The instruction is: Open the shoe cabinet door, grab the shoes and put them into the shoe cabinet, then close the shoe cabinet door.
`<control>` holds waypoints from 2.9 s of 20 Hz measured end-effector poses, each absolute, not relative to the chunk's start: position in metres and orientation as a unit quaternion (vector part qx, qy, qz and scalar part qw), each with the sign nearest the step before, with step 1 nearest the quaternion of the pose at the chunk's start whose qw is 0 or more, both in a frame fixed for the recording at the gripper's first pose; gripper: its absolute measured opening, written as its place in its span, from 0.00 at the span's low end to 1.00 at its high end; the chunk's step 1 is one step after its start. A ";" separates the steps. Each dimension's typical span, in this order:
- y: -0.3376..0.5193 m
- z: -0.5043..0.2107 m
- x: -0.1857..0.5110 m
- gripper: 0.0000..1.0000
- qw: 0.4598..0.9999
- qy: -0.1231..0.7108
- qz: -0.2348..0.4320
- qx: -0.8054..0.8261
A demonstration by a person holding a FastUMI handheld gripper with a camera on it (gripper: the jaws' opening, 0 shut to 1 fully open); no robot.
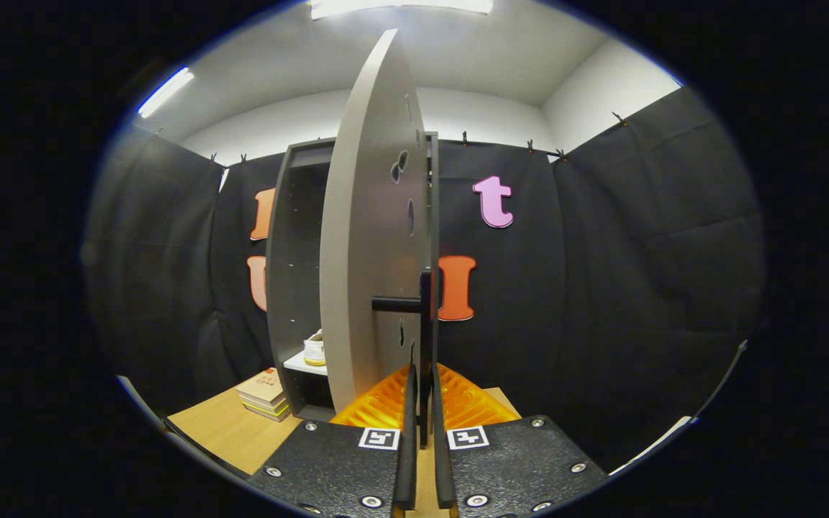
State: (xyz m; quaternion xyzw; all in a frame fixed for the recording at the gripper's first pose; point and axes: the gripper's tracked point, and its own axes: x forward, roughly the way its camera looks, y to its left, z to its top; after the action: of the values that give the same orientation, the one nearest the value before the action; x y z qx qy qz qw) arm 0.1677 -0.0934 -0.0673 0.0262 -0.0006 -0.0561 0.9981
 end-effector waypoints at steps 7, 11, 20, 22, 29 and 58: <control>-0.091 -0.067 0.161 0.09 0.999 0.014 0.003 0.050; -0.102 -0.071 0.163 0.09 1.000 0.012 -0.012 0.019; -0.108 -0.071 0.149 0.09 0.998 0.026 -0.051 0.014; -0.102 -0.067 0.141 0.10 0.998 0.024 -0.058 0.019; -0.103 -0.060 0.129 0.29 0.991 0.031 -0.132 0.017; 0.036 -0.342 0.219 0.70 0.958 0.279 0.005 0.061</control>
State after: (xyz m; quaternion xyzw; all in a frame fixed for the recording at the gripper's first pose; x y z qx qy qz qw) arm 0.2187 0.0360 -0.3418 0.0613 0.2789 0.0049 0.9584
